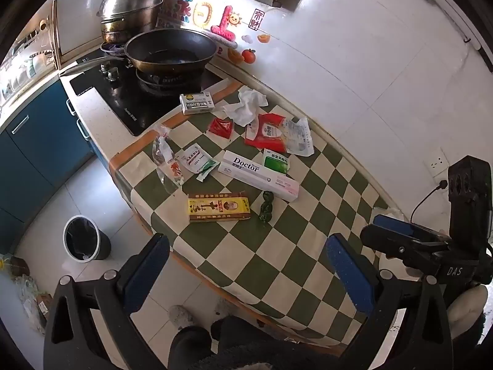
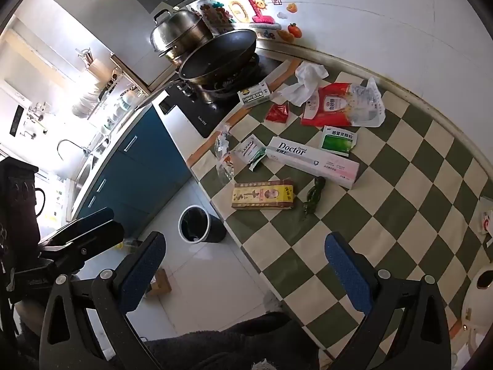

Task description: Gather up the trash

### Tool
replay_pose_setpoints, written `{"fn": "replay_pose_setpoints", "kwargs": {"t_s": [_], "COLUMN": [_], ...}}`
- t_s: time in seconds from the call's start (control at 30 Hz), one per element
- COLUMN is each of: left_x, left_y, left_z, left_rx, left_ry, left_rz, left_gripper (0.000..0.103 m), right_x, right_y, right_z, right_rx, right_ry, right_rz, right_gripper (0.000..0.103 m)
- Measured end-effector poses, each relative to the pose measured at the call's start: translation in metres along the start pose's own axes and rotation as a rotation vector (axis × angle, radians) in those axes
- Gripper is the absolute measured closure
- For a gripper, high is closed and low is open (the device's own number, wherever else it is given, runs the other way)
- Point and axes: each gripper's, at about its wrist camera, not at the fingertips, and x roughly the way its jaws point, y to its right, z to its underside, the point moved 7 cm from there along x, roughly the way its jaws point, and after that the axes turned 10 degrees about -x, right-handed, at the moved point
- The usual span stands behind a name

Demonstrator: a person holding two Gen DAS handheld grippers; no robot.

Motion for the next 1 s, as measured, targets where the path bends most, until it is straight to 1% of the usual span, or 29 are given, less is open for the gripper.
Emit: {"fn": "replay_pose_setpoints", "kwargs": {"t_s": [0.1, 0.13, 0.23, 0.27, 0.3, 0.47, 0.93, 1.0], "left_x": [0.0, 0.0, 0.0, -0.001, -0.001, 0.001, -0.001, -0.002], "left_y": [0.0, 0.0, 0.002, -0.001, -0.002, 0.003, 0.002, 0.005], "left_z": [-0.001, -0.001, -0.001, -0.003, -0.004, -0.007, -0.01, -0.006], "left_rx": [-0.008, -0.009, -0.01, -0.012, -0.012, -0.01, 0.006, -0.004], "left_ry": [0.002, 0.004, 0.008, -0.005, -0.004, -0.001, 0.001, 0.005], "left_rz": [-0.002, -0.001, -0.004, 0.013, 0.014, 0.008, -0.004, -0.001], "left_gripper": [0.0, 0.0, 0.0, 0.0, 0.0, 0.0, 0.0, 0.0], "right_x": [-0.002, 0.0, -0.001, -0.001, -0.002, -0.001, -0.003, -0.003], "right_y": [0.008, 0.008, 0.009, 0.01, 0.01, 0.013, 0.008, 0.007], "right_z": [-0.001, -0.001, -0.001, -0.001, -0.001, -0.001, -0.002, -0.002], "right_rx": [0.004, -0.002, -0.005, -0.003, -0.002, -0.004, -0.002, -0.004], "right_ry": [0.007, -0.014, -0.013, -0.013, -0.014, -0.013, -0.008, -0.009], "right_rz": [0.001, 0.004, 0.004, 0.002, 0.001, -0.001, -0.004, -0.005], "right_gripper": [0.0, 0.0, 0.0, 0.0, 0.0, 0.0, 0.0, 0.0]}}
